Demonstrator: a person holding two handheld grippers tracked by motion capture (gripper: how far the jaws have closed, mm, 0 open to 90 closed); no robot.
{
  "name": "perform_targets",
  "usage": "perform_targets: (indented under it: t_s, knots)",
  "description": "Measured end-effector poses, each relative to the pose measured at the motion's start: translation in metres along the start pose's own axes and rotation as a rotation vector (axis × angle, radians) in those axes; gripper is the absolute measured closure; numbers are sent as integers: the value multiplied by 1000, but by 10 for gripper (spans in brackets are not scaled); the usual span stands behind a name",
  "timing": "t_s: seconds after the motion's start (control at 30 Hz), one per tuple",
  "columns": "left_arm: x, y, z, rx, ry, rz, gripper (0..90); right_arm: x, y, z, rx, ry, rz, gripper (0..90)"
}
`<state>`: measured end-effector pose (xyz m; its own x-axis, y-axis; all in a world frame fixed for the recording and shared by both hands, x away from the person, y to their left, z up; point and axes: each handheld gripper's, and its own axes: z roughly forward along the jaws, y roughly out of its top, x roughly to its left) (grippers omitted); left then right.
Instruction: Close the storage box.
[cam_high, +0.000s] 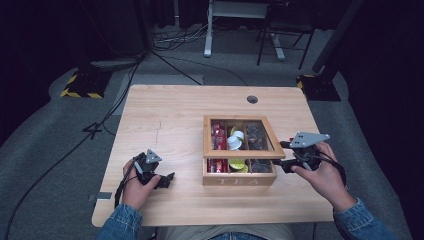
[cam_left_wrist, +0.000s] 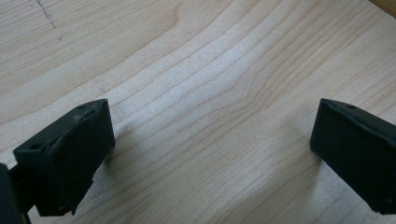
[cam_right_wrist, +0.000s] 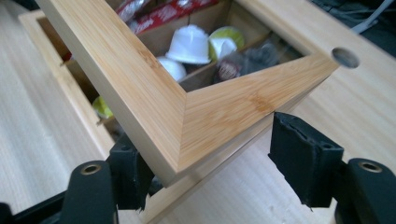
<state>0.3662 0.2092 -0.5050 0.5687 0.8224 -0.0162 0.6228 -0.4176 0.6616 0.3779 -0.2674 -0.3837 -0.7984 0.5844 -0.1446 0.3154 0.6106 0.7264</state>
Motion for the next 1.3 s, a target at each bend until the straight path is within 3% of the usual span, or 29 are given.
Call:
perform_targets:
  t_s: [0.3,0.6,0.9,1.13,1.3]
  knots:
    - [-1,0,0,0,5,-4,1,6,-10,7,60,42,1,335]
    - [-1,1,1,-2,0,-8,1,12,-18,12,171,114,-12,335]
    - [-1,1,1,-1,-1,-8,1,15,-22,17,196,117,-13,329]
    - [-1,1,1,-1,0,-8,1,17,-27,13,126,114,28,302]
    - [-1,0,0,-3,2,-1,1,8,-26,-1,17,101,83,279]
